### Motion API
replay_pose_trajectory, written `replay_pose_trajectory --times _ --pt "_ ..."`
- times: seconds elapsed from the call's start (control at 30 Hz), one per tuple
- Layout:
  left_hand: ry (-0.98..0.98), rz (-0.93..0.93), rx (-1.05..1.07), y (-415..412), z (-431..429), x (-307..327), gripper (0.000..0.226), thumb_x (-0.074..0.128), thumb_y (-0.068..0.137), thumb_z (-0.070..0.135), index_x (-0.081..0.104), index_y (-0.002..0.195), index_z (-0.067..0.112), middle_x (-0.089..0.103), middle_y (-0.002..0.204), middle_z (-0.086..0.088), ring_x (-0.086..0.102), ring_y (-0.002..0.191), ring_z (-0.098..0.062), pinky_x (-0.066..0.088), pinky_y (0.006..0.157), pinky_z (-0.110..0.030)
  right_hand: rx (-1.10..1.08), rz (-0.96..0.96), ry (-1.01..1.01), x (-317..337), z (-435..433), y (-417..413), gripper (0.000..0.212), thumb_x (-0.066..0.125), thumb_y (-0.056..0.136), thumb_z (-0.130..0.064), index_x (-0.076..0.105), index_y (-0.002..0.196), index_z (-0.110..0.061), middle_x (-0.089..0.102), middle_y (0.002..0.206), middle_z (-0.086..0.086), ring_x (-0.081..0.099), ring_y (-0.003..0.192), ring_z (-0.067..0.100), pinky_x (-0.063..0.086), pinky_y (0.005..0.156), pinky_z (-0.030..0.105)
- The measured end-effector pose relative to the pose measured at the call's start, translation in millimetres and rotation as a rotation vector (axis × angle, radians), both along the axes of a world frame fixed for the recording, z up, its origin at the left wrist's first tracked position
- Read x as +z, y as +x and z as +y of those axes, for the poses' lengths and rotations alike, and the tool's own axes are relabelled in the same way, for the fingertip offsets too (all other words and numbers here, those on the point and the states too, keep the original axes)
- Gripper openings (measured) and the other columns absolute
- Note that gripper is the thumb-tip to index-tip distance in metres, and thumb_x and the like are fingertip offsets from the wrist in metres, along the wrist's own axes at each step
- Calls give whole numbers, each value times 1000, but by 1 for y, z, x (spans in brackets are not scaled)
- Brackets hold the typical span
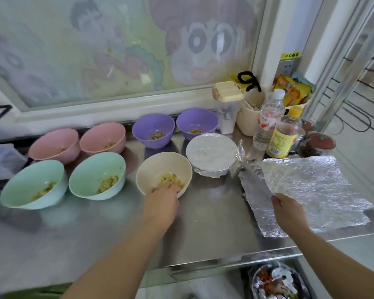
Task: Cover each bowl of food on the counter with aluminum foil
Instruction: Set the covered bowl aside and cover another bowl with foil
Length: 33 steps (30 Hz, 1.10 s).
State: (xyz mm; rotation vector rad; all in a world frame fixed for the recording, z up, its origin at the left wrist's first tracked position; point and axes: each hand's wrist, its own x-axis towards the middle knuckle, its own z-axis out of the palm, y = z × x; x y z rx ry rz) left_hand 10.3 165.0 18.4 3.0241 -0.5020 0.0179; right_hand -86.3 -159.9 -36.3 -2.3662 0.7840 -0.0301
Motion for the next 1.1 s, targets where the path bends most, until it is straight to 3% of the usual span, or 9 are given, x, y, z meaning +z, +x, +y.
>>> replay_pose_trajectory --times 0.23,0.37,0.6,0.67,0.77,0.83,0.9,1.0,1.1 --pt "-121 34 -180 -64 -15 -7 24 52 90 28 63 111 27 62 118 7 61 102 -23 37 93 -31 89 5 31 8 -7 1 35 41 107 -19 58 77 -15 60 69 5 55 65 20 36 55 29" --pt "-161 38 -347 -81 -36 -10 22 53 84 24 65 102 22 64 106 3 62 92 -23 40 93 -34 118 4 81 11 -13 -3 34 43 106 -18 62 80 -8 61 69 10 56 65 25 38 58 32" --pt "-151 150 -537 -78 -64 -4 24 55 84 20 63 106 19 62 113 3 59 98 -23 41 90 -33 127 -25 117 21 -20 -4 36 44 106 -18 54 73 -8 57 65 11 49 59 24 31 54 33" --pt "-129 176 -557 -72 -69 -2 22 56 84 26 62 105 21 61 113 5 59 96 -24 45 89 -35 112 -71 103 26 -23 -5 36 43 107 -18 54 75 -6 58 67 12 50 62 26 31 55 34" --pt "-158 214 -548 -62 -72 -2 30 57 85 52 62 93 23 59 100 10 57 85 -17 47 80 -34 97 -168 67 35 -24 -9 35 42 107 -17 50 72 -14 54 64 3 48 61 22 28 53 31" --pt "-273 231 -541 -52 -73 0 38 52 85 61 61 87 24 57 89 12 54 79 -9 49 76 -34 107 -256 34 42 -22 -10 28 42 108 -18 58 85 -17 53 66 -8 50 63 15 31 53 26" --pt "-398 209 -518 -42 -72 6 38 49 87 58 63 84 23 58 82 13 54 75 -5 50 75 -34 140 -334 -32 49 -17 -12 27 44 107 -18 68 112 -9 64 79 -4 58 72 18 38 59 24" --pt "-589 148 -369 -25 -69 20 42 43 89 54 65 79 19 63 75 7 57 70 -11 49 73 -35 265 -453 -150 61 -4 -15 34 50 103 -9 64 134 -10 73 118 7 68 104 25 55 87 33" --pt "-1096 491 24 -7 -67 43 46 43 101 51 71 84 19 72 77 4 65 72 -15 51 69 -32 481 -559 -320 69 18 -16 40 63 92 5 66 130 -7 72 120 10 68 105 30 57 93 48"
